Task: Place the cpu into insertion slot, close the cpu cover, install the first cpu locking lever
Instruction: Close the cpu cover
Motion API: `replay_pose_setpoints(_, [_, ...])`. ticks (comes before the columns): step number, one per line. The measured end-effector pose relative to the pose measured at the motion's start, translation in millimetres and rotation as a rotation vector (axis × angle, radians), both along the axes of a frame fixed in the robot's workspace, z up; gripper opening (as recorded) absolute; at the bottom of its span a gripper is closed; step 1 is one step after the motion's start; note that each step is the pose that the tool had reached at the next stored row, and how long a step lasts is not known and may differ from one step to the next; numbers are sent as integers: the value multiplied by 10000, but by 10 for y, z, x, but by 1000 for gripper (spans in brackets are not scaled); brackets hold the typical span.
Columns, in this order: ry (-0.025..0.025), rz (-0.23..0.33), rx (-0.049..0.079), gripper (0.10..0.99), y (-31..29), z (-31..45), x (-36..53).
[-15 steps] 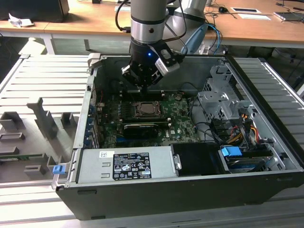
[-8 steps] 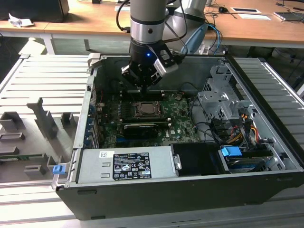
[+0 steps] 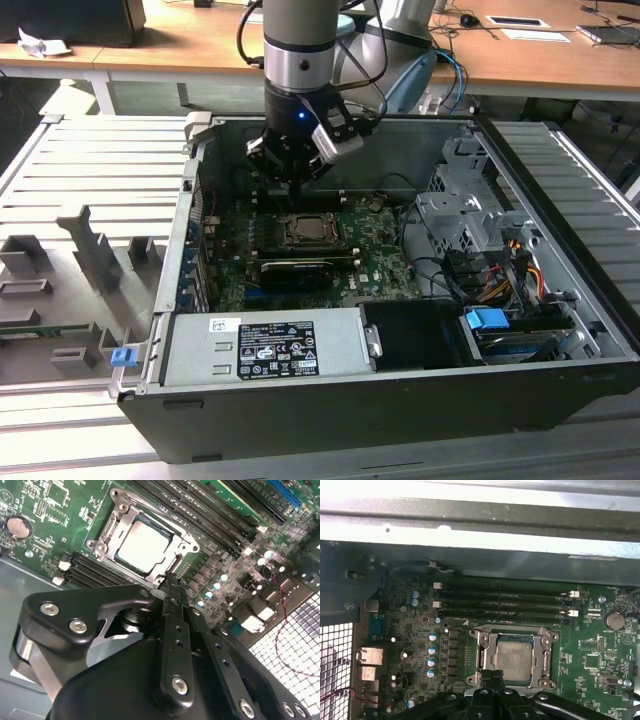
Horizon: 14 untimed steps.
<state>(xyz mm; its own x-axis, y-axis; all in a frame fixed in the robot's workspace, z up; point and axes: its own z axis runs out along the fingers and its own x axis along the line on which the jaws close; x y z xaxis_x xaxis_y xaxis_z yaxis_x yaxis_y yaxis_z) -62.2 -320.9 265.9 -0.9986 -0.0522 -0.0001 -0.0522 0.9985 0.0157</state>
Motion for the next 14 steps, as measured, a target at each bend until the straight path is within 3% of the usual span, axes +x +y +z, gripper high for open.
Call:
replay_pose_setpoints(10, [0,-37,0,106,0,-2,-82])
replay_pose_setpoints(14, [1,-333,-2,106,0,-7,-119])
